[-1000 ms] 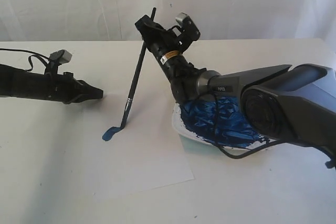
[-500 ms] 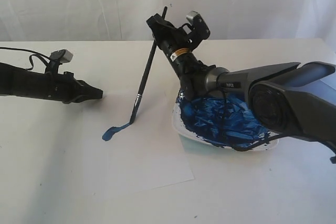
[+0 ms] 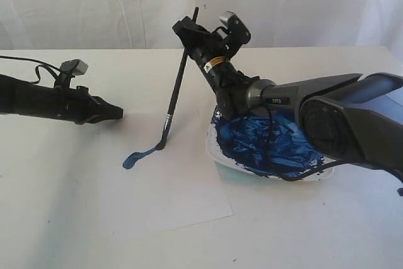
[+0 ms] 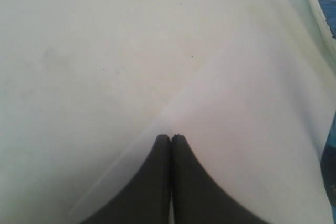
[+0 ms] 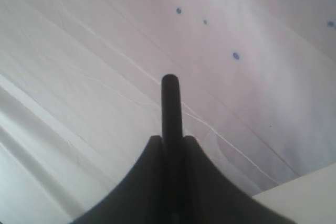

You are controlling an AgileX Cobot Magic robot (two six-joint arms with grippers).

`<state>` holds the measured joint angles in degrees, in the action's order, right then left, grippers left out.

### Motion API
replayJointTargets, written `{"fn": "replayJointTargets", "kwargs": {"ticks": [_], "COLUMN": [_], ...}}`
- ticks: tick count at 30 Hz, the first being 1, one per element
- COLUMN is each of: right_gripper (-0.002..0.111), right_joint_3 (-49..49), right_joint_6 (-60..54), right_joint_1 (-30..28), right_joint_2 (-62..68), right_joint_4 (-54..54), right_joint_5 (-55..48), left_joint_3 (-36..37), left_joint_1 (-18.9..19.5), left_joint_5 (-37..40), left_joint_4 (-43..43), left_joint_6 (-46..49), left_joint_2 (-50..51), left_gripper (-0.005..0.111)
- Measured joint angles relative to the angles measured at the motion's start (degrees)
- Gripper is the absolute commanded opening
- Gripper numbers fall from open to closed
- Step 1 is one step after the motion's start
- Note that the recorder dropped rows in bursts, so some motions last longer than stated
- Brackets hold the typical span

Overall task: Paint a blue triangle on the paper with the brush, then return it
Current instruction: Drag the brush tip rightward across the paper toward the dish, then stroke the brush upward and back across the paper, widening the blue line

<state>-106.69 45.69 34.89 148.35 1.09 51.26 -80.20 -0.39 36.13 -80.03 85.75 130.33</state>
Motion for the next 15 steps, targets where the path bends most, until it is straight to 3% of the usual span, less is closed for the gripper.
{"fn": "replayJointTargets", "kwargs": {"ticks": [15], "right_gripper": [0.0], "right_joint_3": [-0.46], "right_joint_6": [-16.21], "right_joint_1": [1.29], "right_joint_2": [-0.68], "right_joint_4": [0.05], "right_joint_5": [5.68], "left_joint_3": [-0.12], "left_joint_1": [0.0], "left_joint_5": [-0.21], "left_joint_4": [0.86], "left_joint_6": [0.0], "left_joint_2": [-0.21], "left_gripper": [0.0]}}
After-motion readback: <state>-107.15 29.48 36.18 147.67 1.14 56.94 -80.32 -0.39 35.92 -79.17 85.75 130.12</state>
